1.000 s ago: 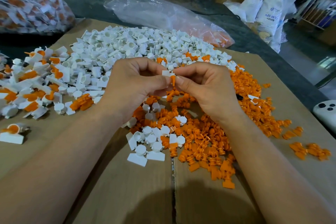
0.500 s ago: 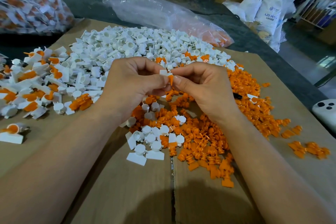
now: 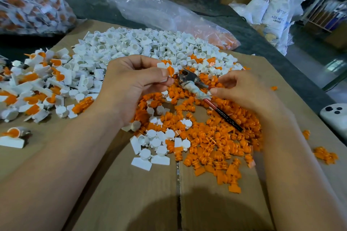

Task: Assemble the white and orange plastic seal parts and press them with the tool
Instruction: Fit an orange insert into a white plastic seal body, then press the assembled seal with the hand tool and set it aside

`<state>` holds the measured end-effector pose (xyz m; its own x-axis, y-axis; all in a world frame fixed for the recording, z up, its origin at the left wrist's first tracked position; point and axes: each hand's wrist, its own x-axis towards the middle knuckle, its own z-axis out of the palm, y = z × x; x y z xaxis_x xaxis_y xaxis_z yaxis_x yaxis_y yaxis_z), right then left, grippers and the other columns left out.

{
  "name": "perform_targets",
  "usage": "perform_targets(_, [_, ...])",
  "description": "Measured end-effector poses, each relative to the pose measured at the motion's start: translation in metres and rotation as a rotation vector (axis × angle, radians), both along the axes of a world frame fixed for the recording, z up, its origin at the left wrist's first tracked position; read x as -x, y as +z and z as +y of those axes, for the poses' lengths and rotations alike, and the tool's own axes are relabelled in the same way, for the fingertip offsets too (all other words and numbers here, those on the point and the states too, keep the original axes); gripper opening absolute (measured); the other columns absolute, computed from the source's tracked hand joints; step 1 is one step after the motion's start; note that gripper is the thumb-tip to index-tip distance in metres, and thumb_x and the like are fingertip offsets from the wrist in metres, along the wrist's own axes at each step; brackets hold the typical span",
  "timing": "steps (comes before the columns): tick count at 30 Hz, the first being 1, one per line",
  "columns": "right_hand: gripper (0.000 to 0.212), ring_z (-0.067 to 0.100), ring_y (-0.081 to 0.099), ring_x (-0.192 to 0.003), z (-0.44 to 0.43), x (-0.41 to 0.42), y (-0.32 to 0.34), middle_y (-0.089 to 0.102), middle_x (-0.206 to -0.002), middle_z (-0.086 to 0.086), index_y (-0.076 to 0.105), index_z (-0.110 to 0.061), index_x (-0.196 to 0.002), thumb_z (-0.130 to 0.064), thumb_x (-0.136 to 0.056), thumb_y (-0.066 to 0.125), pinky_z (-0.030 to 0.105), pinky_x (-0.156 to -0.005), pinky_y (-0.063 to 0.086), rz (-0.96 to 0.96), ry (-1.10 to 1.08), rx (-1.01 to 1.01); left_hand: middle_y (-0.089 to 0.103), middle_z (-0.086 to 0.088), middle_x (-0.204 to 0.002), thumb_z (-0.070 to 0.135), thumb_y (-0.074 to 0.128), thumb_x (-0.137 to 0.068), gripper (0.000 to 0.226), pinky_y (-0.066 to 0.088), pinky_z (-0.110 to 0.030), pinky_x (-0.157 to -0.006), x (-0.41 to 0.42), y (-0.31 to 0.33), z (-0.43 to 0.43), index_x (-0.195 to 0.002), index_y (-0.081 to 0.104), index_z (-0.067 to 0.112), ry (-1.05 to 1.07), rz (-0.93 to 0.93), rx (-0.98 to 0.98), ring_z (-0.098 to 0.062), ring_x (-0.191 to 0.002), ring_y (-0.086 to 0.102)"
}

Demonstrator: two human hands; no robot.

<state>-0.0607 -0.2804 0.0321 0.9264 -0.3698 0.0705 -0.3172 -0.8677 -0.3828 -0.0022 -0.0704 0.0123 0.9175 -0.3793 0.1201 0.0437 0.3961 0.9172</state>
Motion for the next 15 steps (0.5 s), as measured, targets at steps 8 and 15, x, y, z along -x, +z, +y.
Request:
perform_targets(8, [0.101,0.025,0.035,-0.129,0.010,-0.006,-0.014,0.034,-0.143,0.007,0.028,-0.017,-0.142,-0.066,-0.062,0.065,0.036,-0.100,0.033,0.303,0.059,0.200,0.068,-0.005,-0.059,0.009,0.069,-0.053,0.024,0.050,-0.016,-0.049,-0.002,-0.001,0.001,-0.074,0.061,0.004,-0.006,-0.002,0.006,-0.018,-0.059,0.070])
perform_targets(15, [0.083,0.024,0.039,-0.116,0.013,-0.007,-0.014,0.042,-0.123,0.007,0.046,-0.016,-0.130,-0.057,-0.062,0.073,0.029,-0.082,0.031,0.232,0.024,0.183,0.068,-0.004,-0.057,0.008,0.068,-0.053,0.019,0.051,-0.016,-0.048,-0.001,-0.001,0.002,-0.071,0.061,0.007,-0.007,-0.008,0.012,-0.017,-0.059,0.070])
